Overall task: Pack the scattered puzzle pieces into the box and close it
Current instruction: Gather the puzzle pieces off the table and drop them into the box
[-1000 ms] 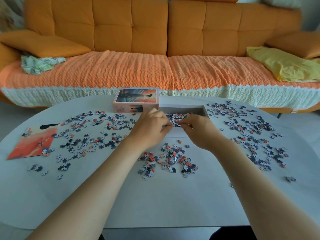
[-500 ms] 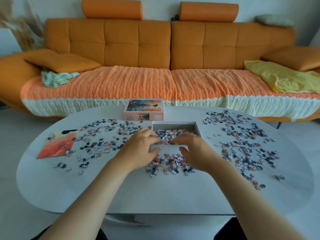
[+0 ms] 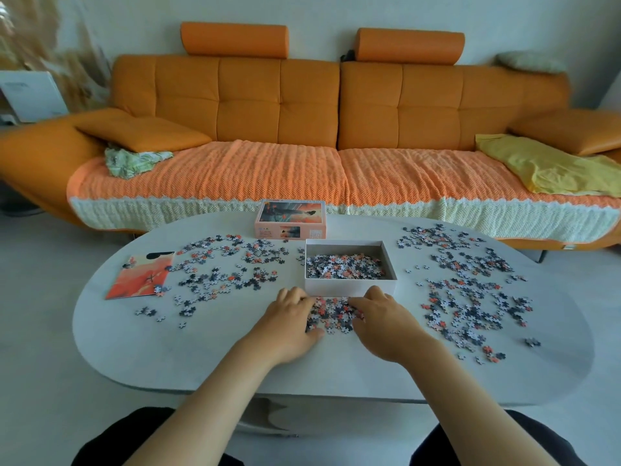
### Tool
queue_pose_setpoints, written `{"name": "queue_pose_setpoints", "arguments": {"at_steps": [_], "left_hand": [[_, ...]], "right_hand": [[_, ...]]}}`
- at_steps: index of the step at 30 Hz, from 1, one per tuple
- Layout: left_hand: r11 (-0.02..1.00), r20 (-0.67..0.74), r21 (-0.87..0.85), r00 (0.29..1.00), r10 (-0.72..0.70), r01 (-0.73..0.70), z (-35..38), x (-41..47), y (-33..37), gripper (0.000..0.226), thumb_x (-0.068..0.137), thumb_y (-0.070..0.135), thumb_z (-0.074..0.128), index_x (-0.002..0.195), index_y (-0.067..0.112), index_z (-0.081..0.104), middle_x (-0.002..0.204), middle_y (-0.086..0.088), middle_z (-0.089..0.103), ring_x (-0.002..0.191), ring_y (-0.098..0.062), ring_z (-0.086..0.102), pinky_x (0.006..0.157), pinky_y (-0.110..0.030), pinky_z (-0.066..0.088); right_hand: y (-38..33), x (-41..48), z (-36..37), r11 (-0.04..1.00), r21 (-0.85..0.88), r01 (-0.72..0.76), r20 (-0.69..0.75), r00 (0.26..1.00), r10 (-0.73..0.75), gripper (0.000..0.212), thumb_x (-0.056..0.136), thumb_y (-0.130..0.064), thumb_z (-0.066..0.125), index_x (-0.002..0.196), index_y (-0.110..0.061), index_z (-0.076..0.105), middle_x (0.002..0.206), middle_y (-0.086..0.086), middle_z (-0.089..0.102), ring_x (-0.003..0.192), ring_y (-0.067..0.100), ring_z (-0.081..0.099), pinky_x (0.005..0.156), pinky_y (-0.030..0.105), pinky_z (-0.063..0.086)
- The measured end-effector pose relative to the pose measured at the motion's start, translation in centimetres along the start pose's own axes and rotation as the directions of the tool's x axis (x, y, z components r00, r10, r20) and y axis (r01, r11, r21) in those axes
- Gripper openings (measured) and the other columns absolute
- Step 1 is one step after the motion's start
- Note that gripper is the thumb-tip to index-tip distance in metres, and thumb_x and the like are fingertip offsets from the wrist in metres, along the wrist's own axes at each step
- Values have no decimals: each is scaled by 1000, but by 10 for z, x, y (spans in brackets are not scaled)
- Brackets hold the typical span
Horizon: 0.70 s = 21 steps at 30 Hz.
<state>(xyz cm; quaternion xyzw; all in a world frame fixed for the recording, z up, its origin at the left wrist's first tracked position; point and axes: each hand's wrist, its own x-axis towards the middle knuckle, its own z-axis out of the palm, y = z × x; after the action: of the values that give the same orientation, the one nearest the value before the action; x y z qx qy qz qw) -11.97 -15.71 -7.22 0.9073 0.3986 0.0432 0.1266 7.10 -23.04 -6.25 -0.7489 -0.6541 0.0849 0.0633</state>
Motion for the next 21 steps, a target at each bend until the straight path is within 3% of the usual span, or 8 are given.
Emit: {"name": "queue_pose_setpoints", "arguments": {"at_steps": [6, 9, 13, 16, 18, 21], "left_hand": [[997, 20, -56, 998, 60, -59, 2, 9, -1, 67, 95, 46, 50, 151, 21, 23, 142, 4, 29, 134, -15, 23, 109, -37, 34], [991, -52, -79, 993, 102, -106, 5, 14, 5, 54, 96, 38, 54, 144, 18, 40, 127, 3, 39, 124, -14, 33, 101, -34, 40], [984, -137, -126, 984, 110, -128, 5, 19, 8, 38, 93, 32, 62, 127, 16, 58, 111, 4, 47, 111, -13, 43, 89, -36, 46], [980, -139, -165, 986, 89, -112, 3, 22, 6, 30, 89, 29, 68, 115, 15, 62, 108, 4, 50, 98, -13, 51, 82, -33, 48], [972, -149, -210, 986, 76, -107, 0, 25, 3, 24, 87, 24, 71, 108, 16, 64, 107, 4, 54, 92, -14, 57, 79, -29, 49], [955, -172, -279, 983, 57, -105, -10, 29, 1, 19, 85, 20, 74, 101, 19, 65, 103, 8, 60, 91, -9, 59, 71, -10, 40]], "right_hand": [[-1, 3, 1, 1000, -1, 7, 57, 998, -7, 71, 88, -61, 52, 146, -26, 31, 129, 6, 42, 119, 28, 47, 94, 40, 46], [-5, 10, 3, 1000, 19, 7, 38, 999, -7, 53, 89, -55, 56, 132, -25, 51, 119, 5, 44, 106, 28, 55, 87, 39, 49], [-8, 18, -1, 985, 169, 24, -1, 1000, -24, 17, 89, -32, 63, 103, -23, 68, 96, -1, 47, 82, 22, 58, 73, 33, 51], [-7, 22, -5, 971, 238, 21, -2, 1000, -21, 12, 86, -21, 67, 97, -22, 73, 91, -3, 55, 70, 17, 63, 60, 23, 48], [-7, 24, -9, 967, 254, 25, 2, 1000, -27, 12, 85, -20, 69, 95, -20, 75, 91, -3, 61, 74, 15, 62, 64, 22, 48], [-6, 25, -20, 957, 287, 43, -22, 999, -38, 9, 87, -23, 69, 92, -20, 76, 87, -3, 68, 72, 12, 63, 66, 22, 52]]}}
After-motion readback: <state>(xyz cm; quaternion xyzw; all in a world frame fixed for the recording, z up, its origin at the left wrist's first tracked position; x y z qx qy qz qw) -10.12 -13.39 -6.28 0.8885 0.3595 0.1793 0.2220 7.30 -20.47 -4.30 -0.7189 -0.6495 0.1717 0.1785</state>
